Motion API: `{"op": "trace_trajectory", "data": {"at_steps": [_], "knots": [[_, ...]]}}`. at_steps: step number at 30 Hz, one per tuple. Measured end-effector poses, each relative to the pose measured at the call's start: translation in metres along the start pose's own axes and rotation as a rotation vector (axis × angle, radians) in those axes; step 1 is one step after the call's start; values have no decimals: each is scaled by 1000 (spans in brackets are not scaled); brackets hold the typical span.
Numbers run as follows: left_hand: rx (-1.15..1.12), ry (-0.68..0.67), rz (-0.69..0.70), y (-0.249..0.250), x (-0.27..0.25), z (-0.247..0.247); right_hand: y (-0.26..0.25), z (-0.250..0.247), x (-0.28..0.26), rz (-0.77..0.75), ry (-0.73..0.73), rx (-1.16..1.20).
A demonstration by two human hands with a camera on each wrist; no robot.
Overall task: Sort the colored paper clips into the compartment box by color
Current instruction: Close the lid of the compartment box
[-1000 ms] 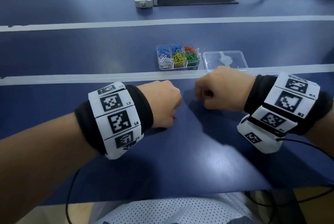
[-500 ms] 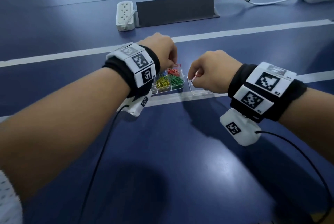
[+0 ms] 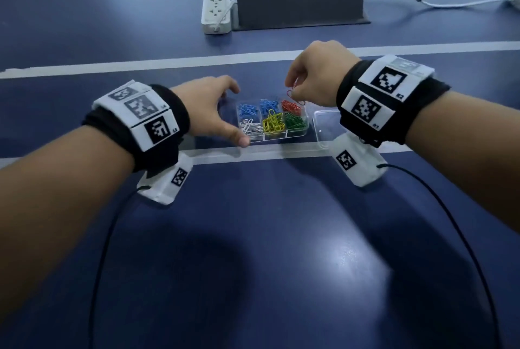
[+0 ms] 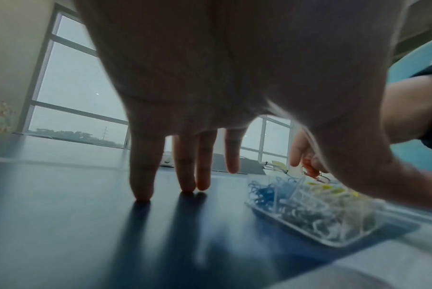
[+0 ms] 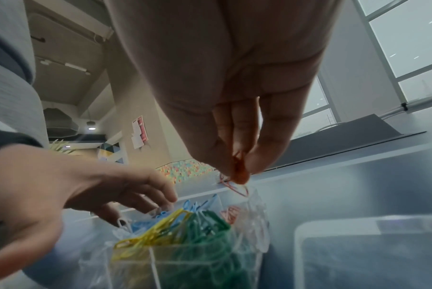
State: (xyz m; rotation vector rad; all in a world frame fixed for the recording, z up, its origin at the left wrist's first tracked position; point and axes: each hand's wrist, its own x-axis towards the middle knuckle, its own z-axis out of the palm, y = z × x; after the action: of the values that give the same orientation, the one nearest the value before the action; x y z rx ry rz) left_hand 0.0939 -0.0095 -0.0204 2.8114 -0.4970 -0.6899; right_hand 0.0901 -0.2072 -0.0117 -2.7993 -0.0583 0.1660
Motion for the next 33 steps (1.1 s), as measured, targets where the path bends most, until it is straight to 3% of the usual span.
{"op": "trace_trajectory", "data": {"at_steps": [10, 20, 27, 33], "knots": [[72, 36, 29, -8, 8, 13, -12, 3, -6, -6, -39, -59], [90, 82, 37, -11, 15, 14, 4, 9, -16, -45, 47, -48], [83, 77, 8, -7, 15, 13, 43, 7, -48, -14, -262, -70], [106, 86, -8, -9, 17, 12, 67, 9, -52, -28, -294, -63]]}}
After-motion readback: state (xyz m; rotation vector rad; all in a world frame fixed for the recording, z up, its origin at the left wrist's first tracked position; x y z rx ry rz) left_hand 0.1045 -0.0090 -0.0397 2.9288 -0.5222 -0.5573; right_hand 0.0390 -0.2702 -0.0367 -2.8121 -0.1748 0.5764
